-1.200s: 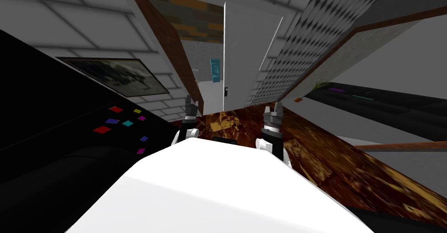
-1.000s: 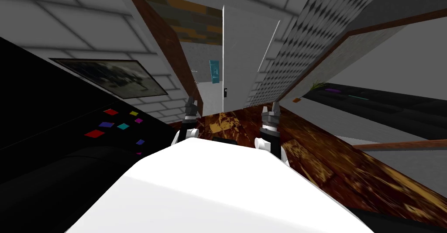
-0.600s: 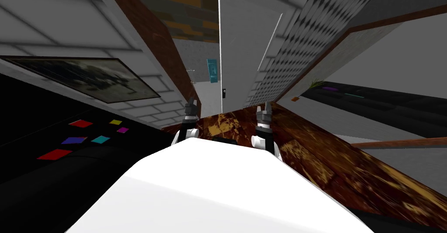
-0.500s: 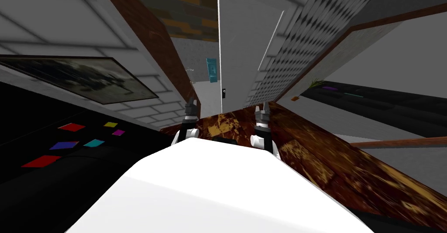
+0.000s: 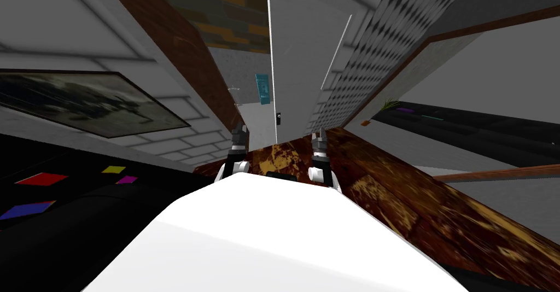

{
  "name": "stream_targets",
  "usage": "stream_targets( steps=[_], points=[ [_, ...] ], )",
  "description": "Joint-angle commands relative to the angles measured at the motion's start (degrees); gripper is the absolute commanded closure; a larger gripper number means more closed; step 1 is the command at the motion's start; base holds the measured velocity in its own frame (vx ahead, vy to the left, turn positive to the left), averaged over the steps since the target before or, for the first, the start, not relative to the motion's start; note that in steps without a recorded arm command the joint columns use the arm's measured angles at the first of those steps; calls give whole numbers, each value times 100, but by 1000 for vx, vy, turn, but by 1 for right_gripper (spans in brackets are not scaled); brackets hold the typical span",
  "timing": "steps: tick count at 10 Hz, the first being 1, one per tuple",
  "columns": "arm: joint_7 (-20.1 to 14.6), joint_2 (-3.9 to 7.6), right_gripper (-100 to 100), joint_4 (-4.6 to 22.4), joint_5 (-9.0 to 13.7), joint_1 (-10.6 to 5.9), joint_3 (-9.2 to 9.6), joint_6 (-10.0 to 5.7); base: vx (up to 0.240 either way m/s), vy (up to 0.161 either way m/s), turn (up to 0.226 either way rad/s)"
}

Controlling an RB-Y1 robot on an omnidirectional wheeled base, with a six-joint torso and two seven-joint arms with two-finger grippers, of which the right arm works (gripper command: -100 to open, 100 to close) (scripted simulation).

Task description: Push the door open

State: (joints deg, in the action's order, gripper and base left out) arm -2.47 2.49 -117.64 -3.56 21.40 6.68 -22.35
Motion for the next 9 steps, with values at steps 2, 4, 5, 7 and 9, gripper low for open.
stream_targets(
  steps=[2, 4, 5, 7, 9],
  points=[
    [-66, 41, -100, 308, 18, -204, 181, 6, 90, 32, -77],
    [-113, 67, -100, 542, 30, -359, 336, 17, 93, 12, -69],
    [-137, 79, -100, 659, 36, -437, 414, 23, 98, 20, -67],
    [-211, 115, -100, 1019, 55, -676, 655, 41, 147, 33, -117],
    [-262, 136, -100, 1269, 68, -841, 821, 53, 102, 40, -69]
  ],
)
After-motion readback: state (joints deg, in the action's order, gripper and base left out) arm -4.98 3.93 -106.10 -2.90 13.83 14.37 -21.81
